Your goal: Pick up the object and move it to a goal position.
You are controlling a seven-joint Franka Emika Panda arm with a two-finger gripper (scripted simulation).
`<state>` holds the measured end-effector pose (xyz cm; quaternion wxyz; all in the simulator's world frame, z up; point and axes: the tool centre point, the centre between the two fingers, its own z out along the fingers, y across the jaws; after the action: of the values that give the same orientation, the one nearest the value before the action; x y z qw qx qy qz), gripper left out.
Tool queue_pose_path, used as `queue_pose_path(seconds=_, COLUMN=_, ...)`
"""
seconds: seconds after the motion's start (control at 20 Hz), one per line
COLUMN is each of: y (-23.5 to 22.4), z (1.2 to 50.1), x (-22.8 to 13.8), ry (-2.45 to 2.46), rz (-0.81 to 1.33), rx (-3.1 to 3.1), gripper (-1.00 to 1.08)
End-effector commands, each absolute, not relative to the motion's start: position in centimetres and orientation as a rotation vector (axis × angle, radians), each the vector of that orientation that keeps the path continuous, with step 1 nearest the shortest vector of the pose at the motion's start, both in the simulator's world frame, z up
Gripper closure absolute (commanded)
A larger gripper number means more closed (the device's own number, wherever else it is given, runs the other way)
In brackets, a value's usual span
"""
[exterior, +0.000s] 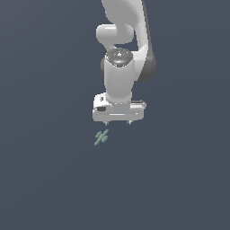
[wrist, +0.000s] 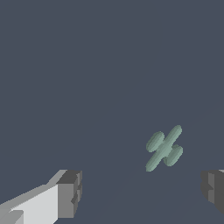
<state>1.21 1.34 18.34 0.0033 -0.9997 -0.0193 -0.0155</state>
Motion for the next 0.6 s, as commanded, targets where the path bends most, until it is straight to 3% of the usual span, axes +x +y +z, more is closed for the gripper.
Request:
queue_pose_path(seconds=0.0, y=1.3, z=18.3, x=1.2, ry=-0.061, rz=-0.049, rx=-3.134, gripper=-0.92)
queue_pose_path(seconds=0.55, y=3.2, z=19.7, x=1.2, ry=-0.052, rz=-0.06, rx=-3.122, gripper=-0.92)
